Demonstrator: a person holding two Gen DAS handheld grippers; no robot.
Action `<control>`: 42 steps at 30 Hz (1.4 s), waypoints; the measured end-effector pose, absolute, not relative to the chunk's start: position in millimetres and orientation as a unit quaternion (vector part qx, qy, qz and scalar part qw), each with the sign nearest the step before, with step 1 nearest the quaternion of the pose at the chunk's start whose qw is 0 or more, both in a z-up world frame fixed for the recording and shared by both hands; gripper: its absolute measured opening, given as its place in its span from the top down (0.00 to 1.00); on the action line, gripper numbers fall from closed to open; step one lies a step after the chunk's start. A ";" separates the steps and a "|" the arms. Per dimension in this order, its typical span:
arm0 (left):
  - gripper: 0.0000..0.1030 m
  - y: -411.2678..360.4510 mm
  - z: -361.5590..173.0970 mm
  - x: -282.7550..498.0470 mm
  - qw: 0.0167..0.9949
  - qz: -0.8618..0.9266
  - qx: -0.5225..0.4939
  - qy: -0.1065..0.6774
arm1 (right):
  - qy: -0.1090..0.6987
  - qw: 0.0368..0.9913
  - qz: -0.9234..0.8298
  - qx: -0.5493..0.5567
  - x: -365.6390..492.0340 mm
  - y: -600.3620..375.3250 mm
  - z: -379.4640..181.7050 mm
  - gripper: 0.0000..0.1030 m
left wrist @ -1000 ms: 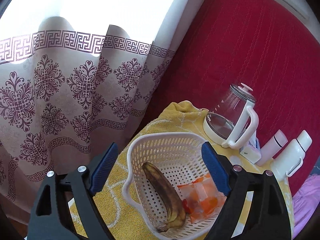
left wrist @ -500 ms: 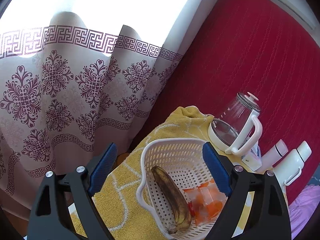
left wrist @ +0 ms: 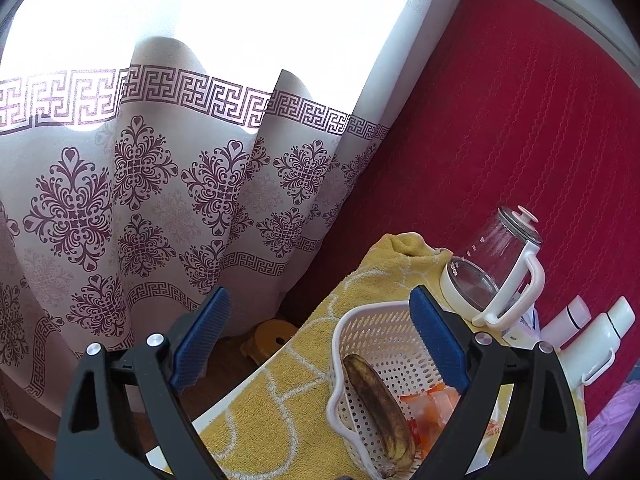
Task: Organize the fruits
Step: 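Carry the large orange with the right tool into the basket and release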
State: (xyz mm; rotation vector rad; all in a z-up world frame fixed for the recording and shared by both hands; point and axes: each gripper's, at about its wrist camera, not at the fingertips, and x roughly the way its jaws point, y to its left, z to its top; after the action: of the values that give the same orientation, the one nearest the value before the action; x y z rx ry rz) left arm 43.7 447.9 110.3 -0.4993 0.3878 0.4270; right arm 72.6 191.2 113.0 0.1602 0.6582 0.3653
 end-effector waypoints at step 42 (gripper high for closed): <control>0.06 426.7 111.2 46.2 0.933 0.178 -0.246 0.194 | 0.324 0.932 0.135 0.090 56.6 165.7 85.1 0.43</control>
State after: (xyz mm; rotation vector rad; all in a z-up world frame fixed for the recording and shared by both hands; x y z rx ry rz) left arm 46.2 426.7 111.2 -0.5024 0.3973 0.3644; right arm 56.6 165.7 85.1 0.1833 0.6622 0.2761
